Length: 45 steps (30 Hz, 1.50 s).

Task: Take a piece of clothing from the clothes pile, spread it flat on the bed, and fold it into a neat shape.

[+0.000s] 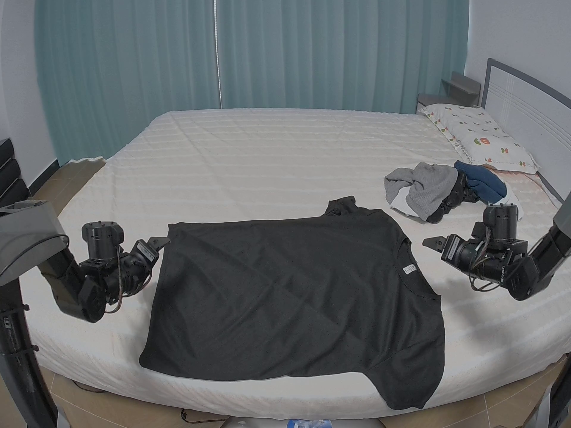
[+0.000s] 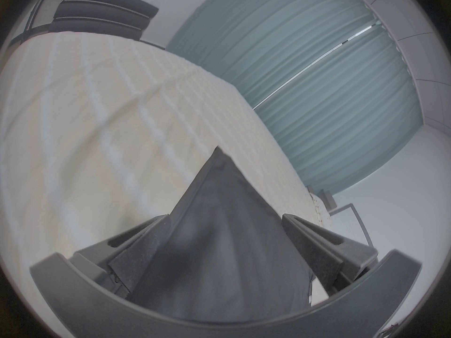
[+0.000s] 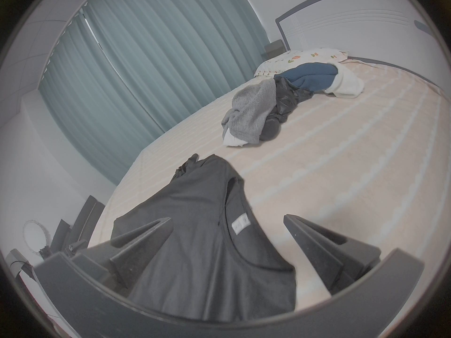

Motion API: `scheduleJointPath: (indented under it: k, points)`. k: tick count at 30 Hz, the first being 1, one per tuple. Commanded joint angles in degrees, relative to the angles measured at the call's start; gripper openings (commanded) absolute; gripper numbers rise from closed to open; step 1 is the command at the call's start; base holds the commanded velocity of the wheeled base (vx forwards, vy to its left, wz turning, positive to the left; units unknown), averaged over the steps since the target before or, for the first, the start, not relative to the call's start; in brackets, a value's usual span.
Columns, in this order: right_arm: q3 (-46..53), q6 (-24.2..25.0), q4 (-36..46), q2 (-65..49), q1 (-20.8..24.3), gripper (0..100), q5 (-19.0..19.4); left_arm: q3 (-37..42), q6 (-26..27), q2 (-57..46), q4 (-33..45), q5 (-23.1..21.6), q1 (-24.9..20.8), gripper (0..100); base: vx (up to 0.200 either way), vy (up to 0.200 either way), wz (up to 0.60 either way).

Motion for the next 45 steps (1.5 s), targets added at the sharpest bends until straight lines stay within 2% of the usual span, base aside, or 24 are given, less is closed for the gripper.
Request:
scheduleJointPath:
  k: [1,7,14,20,31,45]
  points:
    - [14.83,1.83,-2.05,-10.25,0.51,100,5.53,22.45,-0.33,-19.62,-1.08,-6.1,-3.12,100,-0.2,0.0,0.0]
    - [18.08,4.12,-2.66,-10.51,0.25,100,7.99,27.11,-0.69,-18.57,-1.34,-7.68,-4.53,100,-0.2,0.0,0.0]
    - [19.31,4.12,-6.35,-10.42,-0.01,100,8.08,27.9,-0.77,-17.25,-1.52,-7.59,-4.0,100,-0.2,0.0,0.0]
    - [20.02,4.2,-6.44,-10.42,0.42,100,8.08,28.69,-0.77,-15.93,-1.52,-6.98,-4.0,100,0.0,0.0,0.0]
    - [20.19,4.38,-6.44,-10.42,0.51,100,8.43,23.42,-3.59,-7.49,-1.6,-6.62,-3.3,100,0.0,0.0,0.0]
    - [19.93,4.38,-6.44,-9.81,0.42,100,8.43,16.39,-4.2,-0.99,-1.69,-1.97,-3.65,100,0.0,0.0,0.0]
